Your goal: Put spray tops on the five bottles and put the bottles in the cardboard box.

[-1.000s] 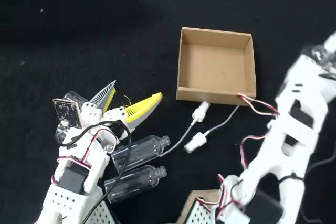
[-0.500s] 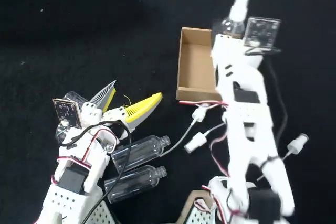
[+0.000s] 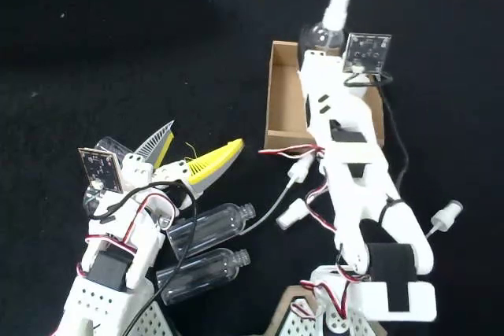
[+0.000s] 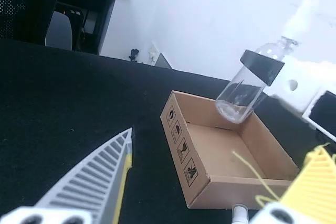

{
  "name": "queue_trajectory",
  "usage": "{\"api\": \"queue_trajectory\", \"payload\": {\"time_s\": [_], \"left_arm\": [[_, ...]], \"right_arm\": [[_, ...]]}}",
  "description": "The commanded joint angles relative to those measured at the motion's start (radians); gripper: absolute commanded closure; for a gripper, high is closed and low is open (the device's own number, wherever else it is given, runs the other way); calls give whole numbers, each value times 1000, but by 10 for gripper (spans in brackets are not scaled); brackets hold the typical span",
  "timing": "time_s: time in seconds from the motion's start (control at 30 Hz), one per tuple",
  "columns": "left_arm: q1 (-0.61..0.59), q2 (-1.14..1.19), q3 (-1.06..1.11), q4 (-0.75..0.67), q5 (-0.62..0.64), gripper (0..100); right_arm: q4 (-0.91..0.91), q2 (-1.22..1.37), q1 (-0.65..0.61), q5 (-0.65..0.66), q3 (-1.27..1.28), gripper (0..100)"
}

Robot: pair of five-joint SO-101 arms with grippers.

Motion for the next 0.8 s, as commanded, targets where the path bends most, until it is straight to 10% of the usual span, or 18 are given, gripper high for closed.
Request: {"api": "queue_trajectory", "payload": {"time_s": [0.0,0.77], "left_arm": [[10,-18,22,0,12,536],[10,-18,22,-2,12,536]], "right_arm": [[-29,62,-37,-9,-94,986],[-244,533,-71,-2,-354,988]]}}
